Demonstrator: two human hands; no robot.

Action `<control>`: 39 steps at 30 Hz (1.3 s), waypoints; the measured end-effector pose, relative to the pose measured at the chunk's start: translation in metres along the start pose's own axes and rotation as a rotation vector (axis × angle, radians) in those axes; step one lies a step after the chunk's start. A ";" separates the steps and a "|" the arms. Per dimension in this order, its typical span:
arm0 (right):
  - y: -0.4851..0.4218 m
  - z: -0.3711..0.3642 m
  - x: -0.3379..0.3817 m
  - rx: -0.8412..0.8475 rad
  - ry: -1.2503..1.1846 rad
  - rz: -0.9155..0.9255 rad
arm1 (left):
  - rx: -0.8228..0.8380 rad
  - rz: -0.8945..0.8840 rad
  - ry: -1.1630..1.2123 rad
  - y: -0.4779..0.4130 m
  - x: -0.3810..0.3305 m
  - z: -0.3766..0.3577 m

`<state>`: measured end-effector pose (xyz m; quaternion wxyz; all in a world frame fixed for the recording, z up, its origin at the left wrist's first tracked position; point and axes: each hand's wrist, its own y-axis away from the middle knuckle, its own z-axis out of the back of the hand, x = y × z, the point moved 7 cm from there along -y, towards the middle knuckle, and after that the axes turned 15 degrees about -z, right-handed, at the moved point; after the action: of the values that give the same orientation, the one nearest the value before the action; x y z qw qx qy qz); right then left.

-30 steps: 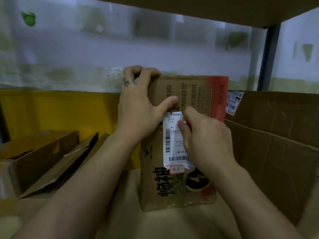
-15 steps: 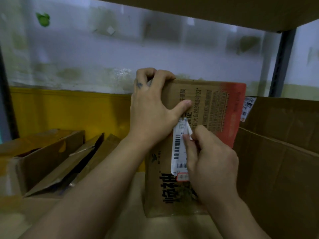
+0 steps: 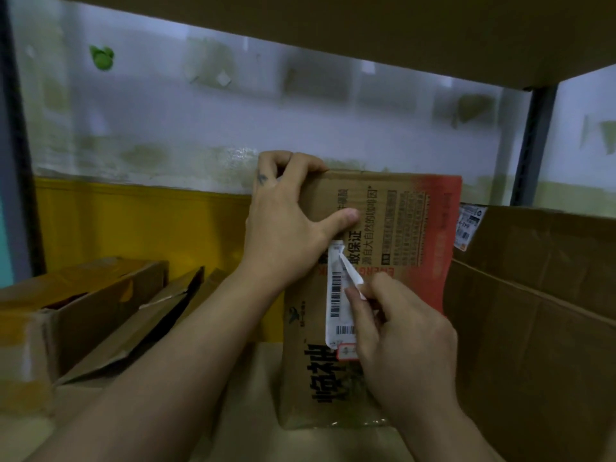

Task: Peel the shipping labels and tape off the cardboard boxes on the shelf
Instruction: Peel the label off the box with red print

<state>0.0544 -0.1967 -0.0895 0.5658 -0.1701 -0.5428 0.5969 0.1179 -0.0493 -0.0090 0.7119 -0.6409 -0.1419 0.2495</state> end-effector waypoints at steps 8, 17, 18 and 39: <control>-0.016 0.009 -0.034 0.141 -0.063 -0.263 | 0.121 0.011 0.067 -0.004 -0.002 -0.005; 0.024 -0.001 -0.066 0.135 -0.435 -0.523 | 0.109 0.017 0.039 -0.003 -0.007 -0.006; 0.025 0.000 -0.072 0.123 -0.456 -0.552 | 0.102 0.023 0.034 -0.003 -0.007 -0.006; 0.047 -0.028 -0.067 0.181 -0.430 -0.379 | 0.048 0.002 -0.019 0.002 -0.010 -0.010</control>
<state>0.0743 -0.2308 -0.1668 0.5521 0.1156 -0.6167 0.5490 0.1145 -0.0636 -0.0108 0.7254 -0.6214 -0.1421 0.2597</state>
